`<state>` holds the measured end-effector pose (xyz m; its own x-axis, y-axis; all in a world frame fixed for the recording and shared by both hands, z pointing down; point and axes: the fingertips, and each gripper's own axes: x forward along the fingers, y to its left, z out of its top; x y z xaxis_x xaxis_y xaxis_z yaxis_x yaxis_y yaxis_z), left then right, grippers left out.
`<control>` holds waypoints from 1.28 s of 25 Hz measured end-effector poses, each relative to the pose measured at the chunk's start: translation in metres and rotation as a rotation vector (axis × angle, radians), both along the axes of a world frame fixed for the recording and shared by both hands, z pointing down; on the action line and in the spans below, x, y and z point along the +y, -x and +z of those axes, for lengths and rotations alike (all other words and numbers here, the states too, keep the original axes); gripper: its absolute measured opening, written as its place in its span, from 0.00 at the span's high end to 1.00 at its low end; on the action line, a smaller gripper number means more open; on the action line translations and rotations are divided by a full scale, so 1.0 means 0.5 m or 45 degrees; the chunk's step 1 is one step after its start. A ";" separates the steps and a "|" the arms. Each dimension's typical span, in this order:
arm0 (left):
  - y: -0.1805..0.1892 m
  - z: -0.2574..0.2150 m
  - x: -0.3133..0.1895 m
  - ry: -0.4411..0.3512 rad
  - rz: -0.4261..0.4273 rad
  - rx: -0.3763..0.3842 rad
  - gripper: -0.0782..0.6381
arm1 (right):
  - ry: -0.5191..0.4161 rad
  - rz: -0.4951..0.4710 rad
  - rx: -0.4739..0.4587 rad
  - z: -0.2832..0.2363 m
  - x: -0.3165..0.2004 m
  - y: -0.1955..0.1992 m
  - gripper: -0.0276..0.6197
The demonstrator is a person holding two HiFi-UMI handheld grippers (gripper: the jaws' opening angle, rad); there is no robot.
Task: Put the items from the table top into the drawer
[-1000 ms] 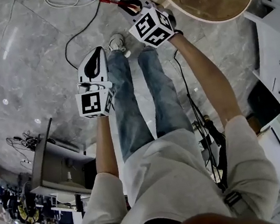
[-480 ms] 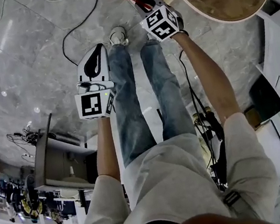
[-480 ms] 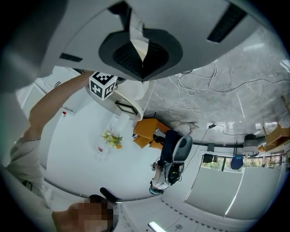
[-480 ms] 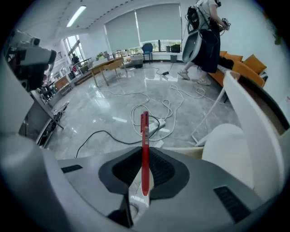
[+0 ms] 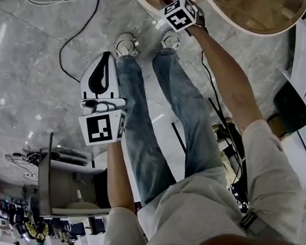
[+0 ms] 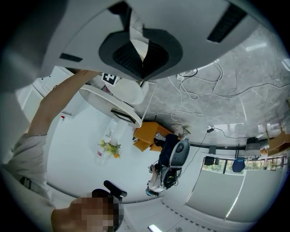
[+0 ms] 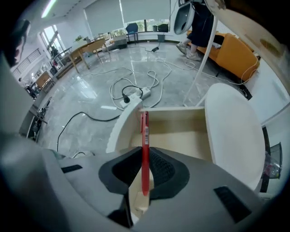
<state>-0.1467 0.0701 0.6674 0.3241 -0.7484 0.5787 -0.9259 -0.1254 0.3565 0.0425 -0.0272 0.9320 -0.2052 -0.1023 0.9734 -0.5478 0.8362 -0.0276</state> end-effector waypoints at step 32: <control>-0.011 -0.071 -0.038 -0.057 0.036 -0.008 0.87 | -0.094 0.082 -0.126 -0.114 -0.010 0.053 0.90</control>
